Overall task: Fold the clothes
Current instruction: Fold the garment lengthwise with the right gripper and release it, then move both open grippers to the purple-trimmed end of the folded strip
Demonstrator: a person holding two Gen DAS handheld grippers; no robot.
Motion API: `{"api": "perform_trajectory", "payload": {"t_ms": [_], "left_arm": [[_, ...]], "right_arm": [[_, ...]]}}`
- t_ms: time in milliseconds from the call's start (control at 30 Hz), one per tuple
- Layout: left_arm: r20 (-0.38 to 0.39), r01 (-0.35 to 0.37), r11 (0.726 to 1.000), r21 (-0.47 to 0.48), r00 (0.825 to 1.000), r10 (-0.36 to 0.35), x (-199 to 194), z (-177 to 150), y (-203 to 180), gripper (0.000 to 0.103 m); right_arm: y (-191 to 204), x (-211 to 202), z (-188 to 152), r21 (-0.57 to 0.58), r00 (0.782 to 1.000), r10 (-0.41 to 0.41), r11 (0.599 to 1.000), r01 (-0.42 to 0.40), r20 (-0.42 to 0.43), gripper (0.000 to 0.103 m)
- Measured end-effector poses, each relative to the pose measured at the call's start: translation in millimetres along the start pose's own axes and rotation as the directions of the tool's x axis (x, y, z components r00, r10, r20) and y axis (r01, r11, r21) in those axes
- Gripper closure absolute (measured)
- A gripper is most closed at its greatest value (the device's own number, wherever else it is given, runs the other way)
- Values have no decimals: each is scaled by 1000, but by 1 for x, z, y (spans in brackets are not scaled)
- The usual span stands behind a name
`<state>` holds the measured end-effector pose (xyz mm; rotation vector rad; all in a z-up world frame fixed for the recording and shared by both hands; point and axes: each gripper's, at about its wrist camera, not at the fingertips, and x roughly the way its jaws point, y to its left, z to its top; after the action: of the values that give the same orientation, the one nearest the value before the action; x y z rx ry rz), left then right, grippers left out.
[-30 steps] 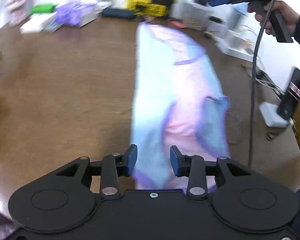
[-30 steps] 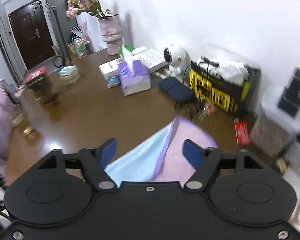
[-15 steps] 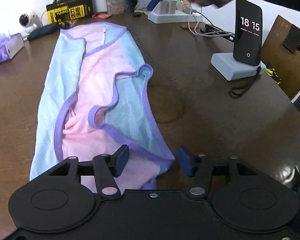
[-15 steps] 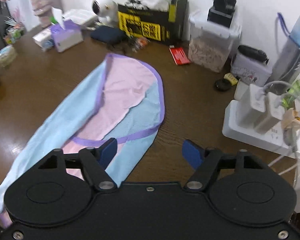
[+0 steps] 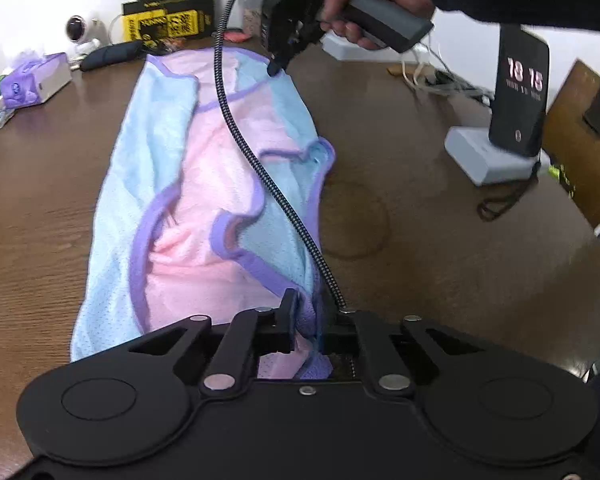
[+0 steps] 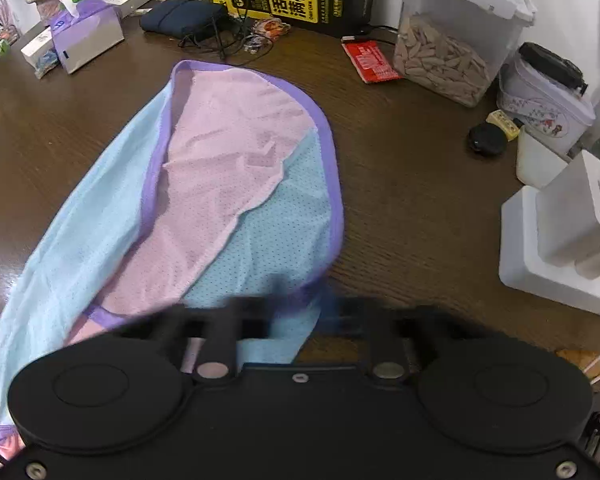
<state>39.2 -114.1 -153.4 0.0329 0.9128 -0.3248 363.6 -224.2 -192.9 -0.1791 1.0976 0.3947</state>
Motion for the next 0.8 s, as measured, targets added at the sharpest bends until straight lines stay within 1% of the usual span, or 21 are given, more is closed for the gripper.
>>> {"api": "perform_trajectory", "payload": {"t_ms": [67,133,167,233,300,333,367,400,433,467,500,533,567,633,667,700,733,800], "left_arm": [[38,-5,998,-67,999,8,-14,3,11,94],[55,-11,984,-178,998,21,-27,1,30,94],[60,-14,971,-240,998,30,-33,-1,40,95],[44,-26,932,-362,998,45,-39,-10,62,94],[11,-45,910,-412,998,54,-39,-16,72,94],[-4,-60,905,-422,998,64,-38,-18,75,91],[-27,-86,904,-419,996,82,-38,-18,76,88],[-40,-101,907,-409,995,93,-38,-18,76,86],[-35,-104,912,-396,995,98,-39,-17,75,80],[-19,-94,920,-380,995,94,-43,-16,74,73],[-3,-68,927,-368,997,72,-46,-16,73,69],[4,-53,931,-360,998,59,-48,-15,72,60],[10,-47,937,-347,999,54,-49,-13,71,56],[28,-27,948,-316,999,38,-53,-8,69,55],[35,-14,950,-311,999,26,-55,-6,69,54],[39,0,953,-304,999,13,-57,-4,70,54],[41,14,955,-296,999,-2,-58,-2,71,54],[37,24,958,-286,999,-14,-60,0,70,54]], "right_arm": [[5,-12,10,2,999,22,1000,-22,38,98],[15,-24,25,-4,996,34,999,-34,80,98],[20,-27,31,-8,995,43,999,-43,91,98],[41,-30,52,-26,991,66,998,-64,114,98],[63,-18,67,-57,994,54,997,-48,96,97],[72,-8,72,-70,996,42,997,-37,76,94],[80,1,74,-87,999,23,996,-19,49,82],[89,12,75,-113,1000,-10,994,11,12,77],[91,13,76,-119,999,-31,992,32,12,72],[93,10,74,-122,997,-63,990,67,36,65],[91,-3,72,-110,994,-58,992,68,91,60],[87,-16,68,-105,990,-49,992,63,134,46],[82,-29,65,-100,983,-40,993,58,177,30],[75,-54,59,-93,967,-26,994,51,252,28],[72,-60,56,-99,964,-28,994,56,263,28],[70,-70,48,-110,963,-21,993,52,269,28],[68,-84,33,-130,965,0,991,36,264,28],[70,-93,7,-154,972,31,988,6,234,28]]}}
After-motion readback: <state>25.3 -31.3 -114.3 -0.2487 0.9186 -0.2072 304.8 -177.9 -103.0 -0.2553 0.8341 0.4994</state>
